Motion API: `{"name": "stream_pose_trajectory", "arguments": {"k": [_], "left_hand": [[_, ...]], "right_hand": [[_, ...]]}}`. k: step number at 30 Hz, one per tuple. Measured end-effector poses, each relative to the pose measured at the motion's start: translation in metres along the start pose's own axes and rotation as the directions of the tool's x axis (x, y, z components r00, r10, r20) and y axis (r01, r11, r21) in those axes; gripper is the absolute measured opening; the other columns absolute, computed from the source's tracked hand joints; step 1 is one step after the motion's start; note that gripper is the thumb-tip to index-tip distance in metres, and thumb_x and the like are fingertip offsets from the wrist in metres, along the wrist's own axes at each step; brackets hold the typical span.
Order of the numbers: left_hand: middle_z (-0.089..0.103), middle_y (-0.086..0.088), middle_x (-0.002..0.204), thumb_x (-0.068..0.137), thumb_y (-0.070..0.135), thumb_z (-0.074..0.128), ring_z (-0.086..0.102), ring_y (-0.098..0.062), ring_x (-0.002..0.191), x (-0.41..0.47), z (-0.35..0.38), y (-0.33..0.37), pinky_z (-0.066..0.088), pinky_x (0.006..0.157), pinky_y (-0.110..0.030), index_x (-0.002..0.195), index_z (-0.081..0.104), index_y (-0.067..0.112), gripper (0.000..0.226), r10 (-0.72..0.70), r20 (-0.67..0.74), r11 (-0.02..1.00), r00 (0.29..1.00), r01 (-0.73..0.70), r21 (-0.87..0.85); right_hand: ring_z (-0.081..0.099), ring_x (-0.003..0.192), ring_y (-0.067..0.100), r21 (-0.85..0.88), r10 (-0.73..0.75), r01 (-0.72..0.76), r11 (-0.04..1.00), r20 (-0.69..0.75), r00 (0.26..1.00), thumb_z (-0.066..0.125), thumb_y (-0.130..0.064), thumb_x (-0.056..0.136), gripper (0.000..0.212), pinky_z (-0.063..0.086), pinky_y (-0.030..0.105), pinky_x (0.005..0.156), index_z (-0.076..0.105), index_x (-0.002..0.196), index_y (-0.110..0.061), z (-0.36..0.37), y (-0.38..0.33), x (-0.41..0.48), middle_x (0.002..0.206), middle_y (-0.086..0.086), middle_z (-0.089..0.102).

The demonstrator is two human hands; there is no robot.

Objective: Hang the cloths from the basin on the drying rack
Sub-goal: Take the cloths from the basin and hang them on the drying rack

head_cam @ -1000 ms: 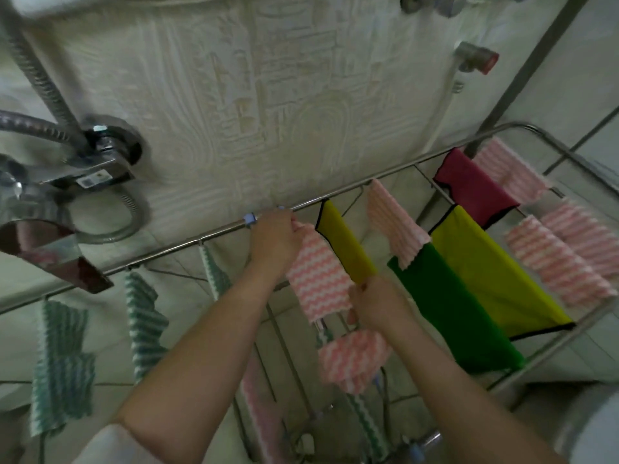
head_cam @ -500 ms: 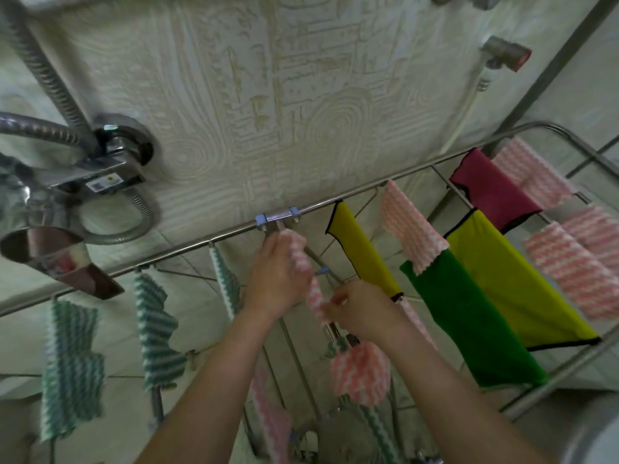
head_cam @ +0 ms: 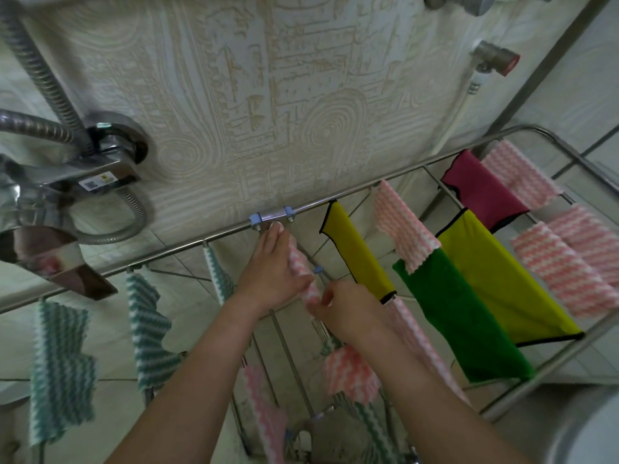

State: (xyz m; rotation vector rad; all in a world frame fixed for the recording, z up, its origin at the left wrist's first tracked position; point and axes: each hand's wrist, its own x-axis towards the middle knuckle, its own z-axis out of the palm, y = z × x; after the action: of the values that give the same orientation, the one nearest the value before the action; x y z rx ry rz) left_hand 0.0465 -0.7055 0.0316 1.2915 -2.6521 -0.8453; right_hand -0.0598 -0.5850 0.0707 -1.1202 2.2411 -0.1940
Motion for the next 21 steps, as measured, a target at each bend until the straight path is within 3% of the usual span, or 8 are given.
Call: {"name": "stream_pose_trajectory", "arguments": {"k": [6,8,12,15,16,18,20,21], "left_hand": [[-0.018,0.000,0.158,0.079,0.058,0.063,-0.017,-0.014,0.145,-0.024,0.003,0.007,-0.004,0.115,-0.029,0.152,-0.002,0.016,0.106,0.019,0.047,0.998,0.999,-0.017,-0.059],[-0.019,0.001,0.158,0.078,0.058,0.064,-0.017,-0.014,0.145,-0.024,0.005,0.008,-0.003,0.116,-0.030,0.152,-0.003,0.017,0.109,0.000,0.061,0.997,0.998,0.004,-0.076],[-0.019,0.001,0.158,0.074,0.059,0.067,-0.017,-0.014,0.145,-0.022,0.003,0.006,0.000,0.116,-0.031,0.152,-0.003,0.015,0.113,-0.027,0.093,0.993,0.995,0.038,-0.113],[-0.004,-0.002,0.160,0.084,0.048,0.061,-0.005,-0.017,0.147,-0.028,0.001,0.017,0.005,0.115,-0.032,0.151,0.013,0.015,0.089,-0.037,0.006,0.987,0.999,0.037,-0.156],[0.015,-0.004,0.158,0.087,0.042,0.059,0.012,-0.019,0.145,-0.033,-0.002,0.024,0.014,0.115,-0.032,0.145,0.031,0.016,0.070,-0.044,-0.086,0.974,0.995,0.024,-0.226],[0.057,-0.006,0.120,0.092,0.030,0.056,0.052,-0.016,0.113,-0.047,-0.017,0.045,0.039,0.101,-0.036,0.108,0.063,0.020,0.020,-0.128,-0.186,0.845,0.974,0.009,-0.534],[0.065,-0.009,0.084,0.097,0.023,0.049,0.061,-0.014,0.080,-0.068,-0.037,0.069,0.050,0.082,-0.037,0.076,0.067,0.021,0.027,-0.102,-0.017,0.568,0.995,0.044,-0.822],[0.065,-0.010,0.077,0.098,0.021,0.047,0.061,-0.013,0.074,-0.083,-0.044,0.077,0.052,0.077,-0.034,0.072,0.067,0.022,0.033,-0.009,0.071,0.498,0.997,0.067,-0.864]], "right_hand": [[0.063,0.081,0.017,0.216,0.032,-0.046,0.975,0.067,0.997,0.066,-0.042,0.082,0.017,0.052,0.032,0.066,0.063,0.078,-0.026,0.007,0.011,0.009,0.083,-0.005,0.063],[0.060,0.072,0.014,0.332,0.037,-0.066,0.941,0.091,0.995,0.067,-0.034,0.082,0.016,0.048,0.028,0.061,0.066,0.076,-0.019,0.005,0.011,0.008,0.072,-0.005,0.060],[0.047,0.056,0.005,0.547,0.011,-0.098,0.831,0.161,0.987,0.064,-0.025,0.088,0.017,0.037,0.012,0.047,0.071,0.094,-0.010,-0.014,0.009,-0.011,0.067,-0.004,0.055],[0.051,0.067,0.017,0.669,-0.028,-0.093,0.737,0.168,0.985,0.065,-0.028,0.087,0.010,0.039,0.029,0.063,0.070,0.091,-0.021,-0.027,0.014,-0.027,0.073,0.004,0.058],[0.051,0.069,0.019,0.731,-0.037,-0.106,0.674,0.177,0.984,0.066,-0.027,0.087,0.009,0.038,0.033,0.064,0.071,0.092,-0.021,-0.030,0.018,-0.032,0.075,0.006,0.059],[0.051,0.068,0.019,0.875,-0.099,-0.143,0.462,0.211,0.972,0.068,-0.021,0.086,0.015,0.039,0.034,0.061,0.073,0.098,-0.013,-0.035,0.024,-0.042,0.080,0.008,0.060],[0.053,0.069,0.020,0.961,-0.216,-0.167,0.218,0.215,0.953,0.069,-0.017,0.083,0.027,0.044,0.029,0.062,0.070,0.107,-0.005,-0.041,0.029,-0.052,0.083,0.014,0.060],[0.054,0.074,0.025,0.978,-0.272,-0.172,0.117,0.198,0.942,0.072,-0.016,0.081,0.034,0.045,0.030,0.066,0.067,0.112,-0.003,-0.043,0.031,-0.058,0.088,0.018,0.059]]}}
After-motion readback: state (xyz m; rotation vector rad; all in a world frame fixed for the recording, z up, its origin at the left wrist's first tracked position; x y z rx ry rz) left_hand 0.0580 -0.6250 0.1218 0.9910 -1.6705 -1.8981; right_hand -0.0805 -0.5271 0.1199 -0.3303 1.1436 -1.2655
